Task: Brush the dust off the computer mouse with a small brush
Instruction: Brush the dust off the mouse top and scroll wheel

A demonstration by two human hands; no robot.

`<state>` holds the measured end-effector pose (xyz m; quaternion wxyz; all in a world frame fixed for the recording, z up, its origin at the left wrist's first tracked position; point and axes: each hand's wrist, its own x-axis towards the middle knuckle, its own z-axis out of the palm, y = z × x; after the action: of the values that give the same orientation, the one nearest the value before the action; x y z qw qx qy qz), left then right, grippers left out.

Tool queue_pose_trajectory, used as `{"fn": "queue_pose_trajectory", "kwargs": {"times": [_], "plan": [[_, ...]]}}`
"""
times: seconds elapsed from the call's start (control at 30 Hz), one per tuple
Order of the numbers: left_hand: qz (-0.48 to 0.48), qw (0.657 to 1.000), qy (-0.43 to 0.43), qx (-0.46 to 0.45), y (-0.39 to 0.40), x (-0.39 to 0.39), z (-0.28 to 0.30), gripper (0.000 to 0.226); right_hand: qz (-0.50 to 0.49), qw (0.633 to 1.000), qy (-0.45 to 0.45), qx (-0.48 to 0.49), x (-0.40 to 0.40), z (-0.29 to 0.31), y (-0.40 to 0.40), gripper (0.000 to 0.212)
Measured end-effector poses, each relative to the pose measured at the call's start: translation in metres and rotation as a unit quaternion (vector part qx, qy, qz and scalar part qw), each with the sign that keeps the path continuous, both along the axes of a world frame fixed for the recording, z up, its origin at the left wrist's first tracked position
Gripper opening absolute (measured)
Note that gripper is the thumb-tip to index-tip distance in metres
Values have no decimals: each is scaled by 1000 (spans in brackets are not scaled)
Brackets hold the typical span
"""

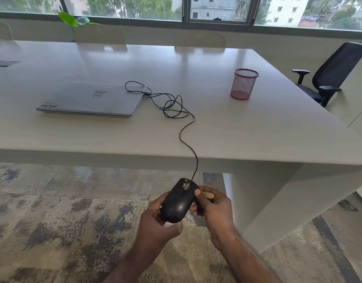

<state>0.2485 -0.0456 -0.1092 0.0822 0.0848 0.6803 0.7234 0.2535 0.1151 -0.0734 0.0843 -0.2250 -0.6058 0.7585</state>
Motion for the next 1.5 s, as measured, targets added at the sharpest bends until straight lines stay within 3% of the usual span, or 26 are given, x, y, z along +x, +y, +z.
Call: {"fn": "queue_pose_trajectory", "kwargs": {"times": [0.17, 0.47, 0.73, 0.87, 1.27, 1.5], "plan": [[61, 996, 41, -57, -3, 0, -1, 71, 10, 1000, 0, -7, 3, 3, -3, 9], [79, 974, 147, -154, -10, -4, 3, 65, 38, 999, 8, -2, 6, 3, 4, 12], [71, 977, 146, -138, -15, -1, 5, 65, -43, 975, 120, 179, 10, 28, 35, 15], [64, 978, 140, -144, -15, 1, 6, 64, -80, 964, 160, 198, 7, 44, 40, 16], [61, 972, 158, -162, -17, -2, 4, 66, 68, 946, 221, 229, 13, 56, 24, 17], [67, 969, 165, -173, -19, -4, 3, 65, 117, 922, 213, 301, 13, 53, 28, 18]]}}
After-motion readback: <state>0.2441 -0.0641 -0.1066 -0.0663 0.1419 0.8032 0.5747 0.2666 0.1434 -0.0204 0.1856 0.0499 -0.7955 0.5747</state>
